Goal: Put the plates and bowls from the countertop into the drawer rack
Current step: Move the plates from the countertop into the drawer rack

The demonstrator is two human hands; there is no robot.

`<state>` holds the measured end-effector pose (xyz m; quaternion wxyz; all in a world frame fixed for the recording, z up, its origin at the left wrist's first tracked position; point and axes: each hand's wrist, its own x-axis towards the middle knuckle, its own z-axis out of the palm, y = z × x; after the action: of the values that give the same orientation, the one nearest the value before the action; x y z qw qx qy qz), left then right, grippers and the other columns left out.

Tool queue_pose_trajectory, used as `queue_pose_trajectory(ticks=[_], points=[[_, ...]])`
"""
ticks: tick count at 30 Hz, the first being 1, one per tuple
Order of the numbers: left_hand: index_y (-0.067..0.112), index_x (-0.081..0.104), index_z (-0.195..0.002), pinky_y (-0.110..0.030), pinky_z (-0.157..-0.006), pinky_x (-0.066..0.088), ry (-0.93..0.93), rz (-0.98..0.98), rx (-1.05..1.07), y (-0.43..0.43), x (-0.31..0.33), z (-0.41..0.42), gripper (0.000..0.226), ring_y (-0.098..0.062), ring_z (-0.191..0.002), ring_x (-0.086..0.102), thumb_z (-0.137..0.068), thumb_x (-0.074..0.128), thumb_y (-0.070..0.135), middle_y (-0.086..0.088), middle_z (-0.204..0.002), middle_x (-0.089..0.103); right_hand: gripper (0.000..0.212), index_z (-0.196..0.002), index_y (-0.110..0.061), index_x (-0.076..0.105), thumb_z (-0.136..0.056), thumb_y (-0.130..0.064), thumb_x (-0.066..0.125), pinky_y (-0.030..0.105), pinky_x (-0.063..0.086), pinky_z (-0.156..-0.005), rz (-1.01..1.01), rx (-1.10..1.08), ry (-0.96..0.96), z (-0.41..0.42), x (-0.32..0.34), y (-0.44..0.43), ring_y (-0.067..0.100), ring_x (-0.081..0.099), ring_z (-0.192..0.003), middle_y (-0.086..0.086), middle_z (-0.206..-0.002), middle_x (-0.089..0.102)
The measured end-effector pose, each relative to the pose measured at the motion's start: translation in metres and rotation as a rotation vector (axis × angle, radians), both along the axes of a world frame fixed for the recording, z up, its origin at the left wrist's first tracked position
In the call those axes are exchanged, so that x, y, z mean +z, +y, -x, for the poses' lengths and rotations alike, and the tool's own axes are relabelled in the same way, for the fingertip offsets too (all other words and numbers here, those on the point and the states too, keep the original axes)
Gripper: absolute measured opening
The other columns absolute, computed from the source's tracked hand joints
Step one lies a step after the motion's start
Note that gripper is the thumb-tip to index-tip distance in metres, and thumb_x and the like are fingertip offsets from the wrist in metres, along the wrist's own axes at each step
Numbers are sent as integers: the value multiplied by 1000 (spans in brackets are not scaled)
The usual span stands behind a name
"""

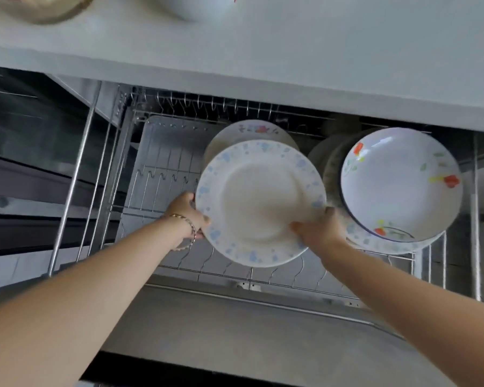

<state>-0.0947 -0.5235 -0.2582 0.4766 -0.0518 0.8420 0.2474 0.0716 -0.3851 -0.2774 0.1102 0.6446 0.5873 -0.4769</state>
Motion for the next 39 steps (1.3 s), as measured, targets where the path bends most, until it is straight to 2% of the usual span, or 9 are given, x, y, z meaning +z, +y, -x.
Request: queue_pose_trajectory(ticks=[10, 14, 16, 20, 24, 27, 30, 35, 39], points=[[2, 48, -129, -53, -87, 54, 65, 11, -60, 17, -47, 58, 53, -42, -111, 60, -81, 59, -15, -17, -133, 56, 51, -117, -1, 57, -72, -16, 73, 32, 47, -85, -96, -115, -49, 49, -46, -8, 32, 59, -110, 18, -115, 65], [2, 47, -127, -53, -86, 55, 77, 27, -127, 31, -61, 67, 50, -41, -113, 59, -81, 60, -13, -17, -133, 54, 51, -120, -5, 57, -73, -19, 69, 35, 45, -93, -172, -202, -158, 58, -57, -4, 35, 50, -118, 17, -114, 64], [2, 46, -126, -51, -88, 54, 99, 7, -176, 38, -65, 72, 49, -39, -114, 59, -81, 61, -11, -16, -131, 55, 50, -121, -8, 57, -74, -21, 69, 34, 46, -91, -191, -211, -167, 61, -59, 0, 35, 54, -116, 16, -115, 65], [9, 45, -129, -37, -91, 52, 237, -11, -283, 50, -72, 81, 46, -34, -110, 60, -85, 54, -1, -13, -125, 59, 40, -118, -8, 60, -79, -17, 63, 31, 47, -85, -228, -225, -109, 69, -58, 4, 33, 62, -108, 13, -115, 68], [15, 46, -131, -31, -86, 48, 266, -32, -243, 55, -77, 81, 47, -29, -112, 57, -87, 44, -2, -9, -126, 58, 50, -130, -15, 51, -81, -15, 61, 33, 46, -93, -201, -437, 12, 75, -63, -4, 32, 61, -109, 8, -121, 65], [19, 38, -140, -34, -94, 49, 218, -51, -206, 55, -79, 78, 59, -30, -118, 54, -86, 39, -5, -8, -134, 54, 46, -127, -18, 50, -81, -16, 59, 43, 50, -94, -170, -513, 67, 77, -69, -11, 35, 64, -101, 9, -108, 66], [21, 30, -145, -39, -101, 47, 217, -58, -208, 54, -80, 75, 66, -30, -123, 52, -85, 37, -6, -8, -139, 51, 36, -117, -5, 58, -83, -15, 60, 42, 50, -89, -144, -493, 97, 77, -75, -11, 25, 62, -88, 13, -101, 66], [17, 41, -137, -37, -97, 48, 239, -35, -210, 52, -81, 69, 56, -31, -118, 55, -85, 41, -4, -8, -132, 56, 34, -117, -6, 58, -85, -17, 58, 41, 49, -90, -152, -490, 93, 71, -81, -8, 19, 53, -86, 7, -97, 61], [9, 52, -127, -43, -94, 52, 204, 4, -181, 50, -81, 65, 44, -33, -113, 58, -85, 43, -2, -12, -127, 59, 32, -113, -2, 62, -83, -14, 59, 40, 51, -86, -170, -472, 106, 65, -80, -3, 20, 54, -83, 6, -88, 58]])
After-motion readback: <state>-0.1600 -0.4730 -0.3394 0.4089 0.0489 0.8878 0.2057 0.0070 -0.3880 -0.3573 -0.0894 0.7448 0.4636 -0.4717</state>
